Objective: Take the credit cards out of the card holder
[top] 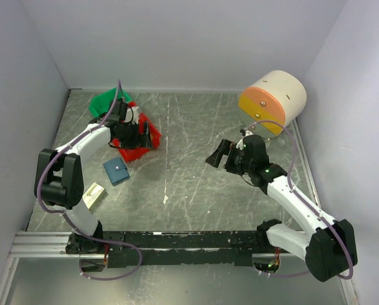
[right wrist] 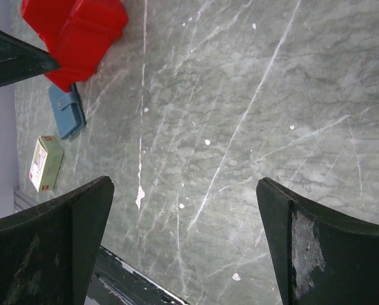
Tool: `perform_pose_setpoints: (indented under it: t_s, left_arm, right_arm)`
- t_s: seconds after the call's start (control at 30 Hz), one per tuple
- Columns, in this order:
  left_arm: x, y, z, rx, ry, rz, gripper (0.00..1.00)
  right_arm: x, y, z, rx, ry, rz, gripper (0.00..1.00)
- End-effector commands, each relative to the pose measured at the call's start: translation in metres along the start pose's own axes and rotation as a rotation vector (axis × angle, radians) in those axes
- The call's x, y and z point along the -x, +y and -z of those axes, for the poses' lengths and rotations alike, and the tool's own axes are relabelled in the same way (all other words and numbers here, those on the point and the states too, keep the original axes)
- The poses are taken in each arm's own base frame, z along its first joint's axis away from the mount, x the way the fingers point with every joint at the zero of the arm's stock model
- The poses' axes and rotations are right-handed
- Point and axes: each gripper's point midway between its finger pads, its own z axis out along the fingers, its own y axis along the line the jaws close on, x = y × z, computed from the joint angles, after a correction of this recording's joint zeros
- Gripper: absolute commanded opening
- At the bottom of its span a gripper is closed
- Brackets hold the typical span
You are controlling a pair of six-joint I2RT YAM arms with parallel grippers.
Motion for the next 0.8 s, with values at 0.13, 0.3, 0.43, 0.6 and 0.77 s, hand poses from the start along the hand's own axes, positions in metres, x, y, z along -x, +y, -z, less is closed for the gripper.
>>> perform_pose_setpoints:
  t_s: [0.13, 0.3, 0.43, 0.6, 0.77]
  left_arm:
    - [0.001, -0.042, -0.001, -0.144, -0.008, -0.086, 0.95]
    - [-0.005, -0.068, -0.009, -0.191, 0.012, -0.122, 0.95]
    - [-0.011, -0.091, -0.020, -0.220, 0.028, -0.148, 0.95]
    - [-0.015, -0.125, -0.034, -0.269, 0.044, -0.189, 0.95]
    - [-0.019, -0.161, -0.045, -0.342, 0.053, -0.215, 0.95]
  right_arm:
    - [-0.015, -0.010, -0.010, -0.039, 0.056, -0.061, 0.99]
    - [-0.017, -0.020, -0.012, -0.091, 0.050, -0.104, 1.00]
    - [-0.015, -0.031, -0.013, -0.153, 0.018, -0.160, 1.00]
    - [-0.013, -0.038, -0.014, -0.202, 0.008, -0.191, 1.00]
    - [-0.010, -0.059, -0.012, -0.328, 0.002, -0.187, 1.00]
